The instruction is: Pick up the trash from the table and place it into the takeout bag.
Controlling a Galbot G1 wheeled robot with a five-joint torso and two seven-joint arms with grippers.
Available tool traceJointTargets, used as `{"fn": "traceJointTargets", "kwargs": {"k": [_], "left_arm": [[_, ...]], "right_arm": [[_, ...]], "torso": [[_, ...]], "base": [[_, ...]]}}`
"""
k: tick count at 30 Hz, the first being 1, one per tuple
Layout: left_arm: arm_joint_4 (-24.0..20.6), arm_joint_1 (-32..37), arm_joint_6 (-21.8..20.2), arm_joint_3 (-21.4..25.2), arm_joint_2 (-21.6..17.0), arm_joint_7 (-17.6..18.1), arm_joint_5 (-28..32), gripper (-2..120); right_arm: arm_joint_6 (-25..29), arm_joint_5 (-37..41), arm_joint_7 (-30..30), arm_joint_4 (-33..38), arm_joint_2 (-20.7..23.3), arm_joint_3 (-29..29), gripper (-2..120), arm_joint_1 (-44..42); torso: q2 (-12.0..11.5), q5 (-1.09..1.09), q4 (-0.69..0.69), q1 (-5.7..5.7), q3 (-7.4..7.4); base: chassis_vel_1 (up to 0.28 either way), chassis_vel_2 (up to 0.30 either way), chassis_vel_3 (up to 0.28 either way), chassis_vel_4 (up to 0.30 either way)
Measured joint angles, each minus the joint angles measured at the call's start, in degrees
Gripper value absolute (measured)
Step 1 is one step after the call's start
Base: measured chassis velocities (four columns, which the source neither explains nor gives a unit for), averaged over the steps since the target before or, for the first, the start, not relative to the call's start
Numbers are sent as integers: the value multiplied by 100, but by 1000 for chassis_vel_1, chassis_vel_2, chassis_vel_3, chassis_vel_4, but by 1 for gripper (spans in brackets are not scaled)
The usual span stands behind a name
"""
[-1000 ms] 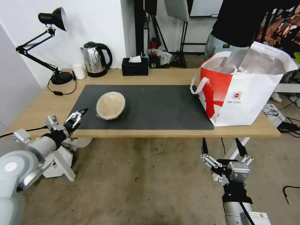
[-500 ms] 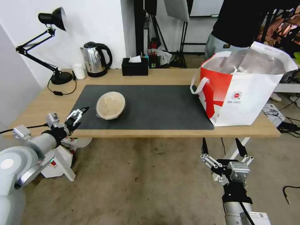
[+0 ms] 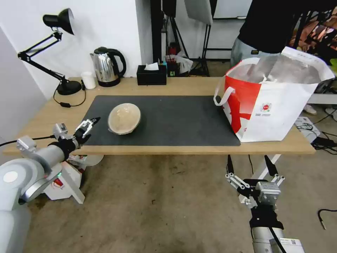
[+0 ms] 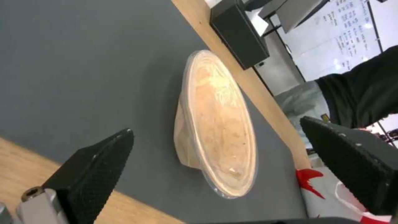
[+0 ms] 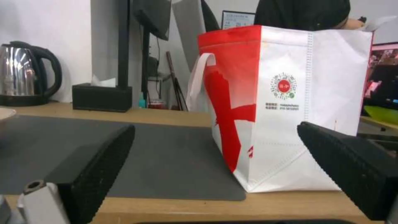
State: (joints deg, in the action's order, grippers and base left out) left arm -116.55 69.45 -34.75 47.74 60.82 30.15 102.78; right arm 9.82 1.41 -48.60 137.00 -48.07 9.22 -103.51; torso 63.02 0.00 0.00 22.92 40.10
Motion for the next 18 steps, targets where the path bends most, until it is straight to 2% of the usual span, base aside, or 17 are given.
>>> {"fn": "traceJointTargets", "kwargs": {"k": [18], "left_arm": [[310,-378,-34,-373,62,21,-8,100]], "right_arm": [[0,0,0,0,0,0,100,0]], "torso": [[0,0,0,0,0]], "base": [[0,0,0,0]]}}
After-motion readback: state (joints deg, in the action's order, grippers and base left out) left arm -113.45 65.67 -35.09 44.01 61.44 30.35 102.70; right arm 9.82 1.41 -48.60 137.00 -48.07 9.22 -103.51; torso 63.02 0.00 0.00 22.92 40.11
